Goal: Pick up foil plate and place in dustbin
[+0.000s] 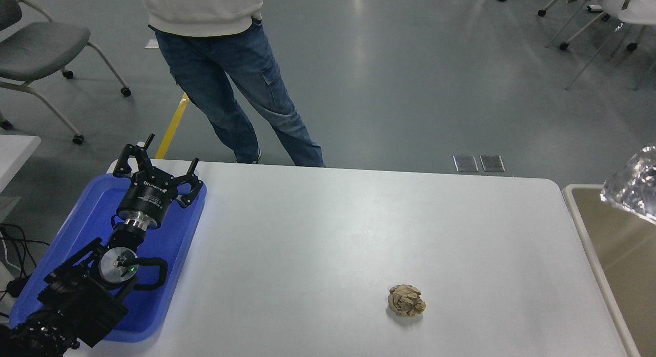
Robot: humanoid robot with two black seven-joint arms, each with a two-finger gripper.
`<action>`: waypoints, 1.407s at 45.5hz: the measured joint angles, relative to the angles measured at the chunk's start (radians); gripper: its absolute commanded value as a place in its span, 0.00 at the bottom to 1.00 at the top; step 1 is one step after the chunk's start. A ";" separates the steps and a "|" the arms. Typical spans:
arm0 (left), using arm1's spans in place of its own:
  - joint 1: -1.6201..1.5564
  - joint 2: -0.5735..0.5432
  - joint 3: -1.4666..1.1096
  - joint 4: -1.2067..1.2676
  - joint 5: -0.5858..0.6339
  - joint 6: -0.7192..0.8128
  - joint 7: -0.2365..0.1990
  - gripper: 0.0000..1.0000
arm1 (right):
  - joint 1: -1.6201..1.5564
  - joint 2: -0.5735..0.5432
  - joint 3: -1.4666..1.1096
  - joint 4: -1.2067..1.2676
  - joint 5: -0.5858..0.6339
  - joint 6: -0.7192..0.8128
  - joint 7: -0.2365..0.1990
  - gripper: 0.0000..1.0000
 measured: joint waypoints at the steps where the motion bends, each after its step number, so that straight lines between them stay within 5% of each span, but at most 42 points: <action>1: 0.000 0.000 0.000 0.000 0.000 0.000 0.000 1.00 | -0.012 0.002 0.009 -0.004 0.001 -0.007 -0.002 0.00; 20: 0.000 0.000 0.000 0.000 0.000 0.000 0.000 1.00 | -0.180 0.052 0.127 -0.037 0.009 -0.119 -0.015 0.02; 26: 0.000 0.000 0.000 0.000 0.000 0.000 0.000 1.00 | -0.202 0.060 0.145 -0.040 0.010 -0.137 -0.016 0.50; 30: 0.000 0.000 0.000 0.000 0.000 0.000 0.000 1.00 | -0.210 0.061 0.152 -0.041 0.005 -0.154 -0.016 1.00; 64: 0.000 0.000 0.000 0.000 0.000 0.000 0.000 1.00 | 0.113 0.046 0.108 0.116 -0.038 -0.188 -0.013 1.00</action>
